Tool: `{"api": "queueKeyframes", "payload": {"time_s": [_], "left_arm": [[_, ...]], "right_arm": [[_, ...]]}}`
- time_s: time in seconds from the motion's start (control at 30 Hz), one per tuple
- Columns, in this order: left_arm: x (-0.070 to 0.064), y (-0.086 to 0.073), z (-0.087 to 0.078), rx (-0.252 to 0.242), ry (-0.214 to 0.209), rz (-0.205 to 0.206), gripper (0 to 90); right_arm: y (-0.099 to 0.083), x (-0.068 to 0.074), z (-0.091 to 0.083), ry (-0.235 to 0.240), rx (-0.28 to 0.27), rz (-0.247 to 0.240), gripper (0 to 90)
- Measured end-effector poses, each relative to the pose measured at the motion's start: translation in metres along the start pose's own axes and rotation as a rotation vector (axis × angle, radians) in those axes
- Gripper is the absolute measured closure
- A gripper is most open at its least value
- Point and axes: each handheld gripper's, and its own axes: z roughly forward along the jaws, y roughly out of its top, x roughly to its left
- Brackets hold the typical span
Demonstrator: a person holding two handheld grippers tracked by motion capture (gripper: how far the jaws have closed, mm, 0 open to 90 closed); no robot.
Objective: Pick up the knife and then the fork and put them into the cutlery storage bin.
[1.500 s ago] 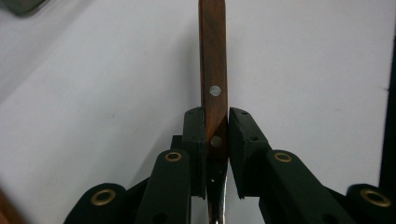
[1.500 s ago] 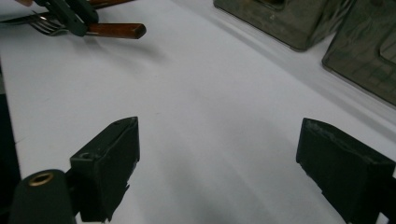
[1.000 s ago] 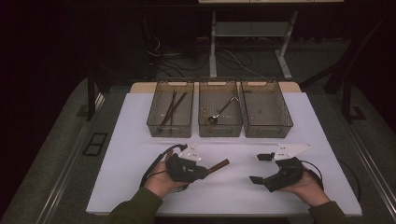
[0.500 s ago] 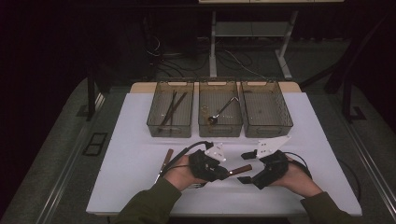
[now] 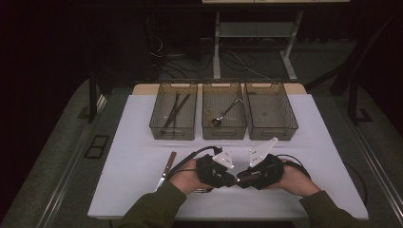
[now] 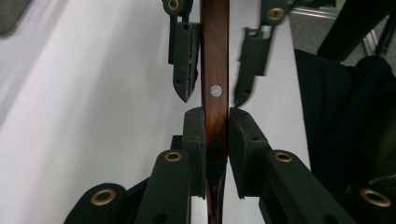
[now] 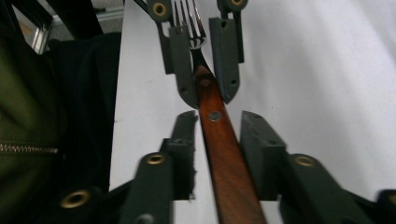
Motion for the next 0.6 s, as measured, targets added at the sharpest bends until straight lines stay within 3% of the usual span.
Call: {"api": "queueKeyframes", "payload": {"time_s": [0.23, 0.37, 0.53, 0.6], "left_arm": [[-0.0026, 0.0005, 0.0002, 0.011, -0.026, 0.045, 76.8], [-0.0017, 0.0006, -0.0015, -0.001, -0.036, 0.050, 76.8], [0.0006, -0.0027, -0.0041, -0.057, -0.040, 0.012, 75.3], [0.0015, -0.0059, -0.0081, -0.090, -0.038, -0.015, 69.7]], "right_arm": [[-0.0008, 0.0015, 0.0001, 0.055, 0.011, 0.002, 74.5], [-0.0017, 0.0018, -0.0016, 0.085, -0.001, 0.008, 75.3], [-0.0018, 0.0025, -0.0049, 0.069, -0.021, 0.008, 75.5], [-0.0023, 0.0014, -0.0070, 0.062, -0.030, 0.008, 75.4]]}}
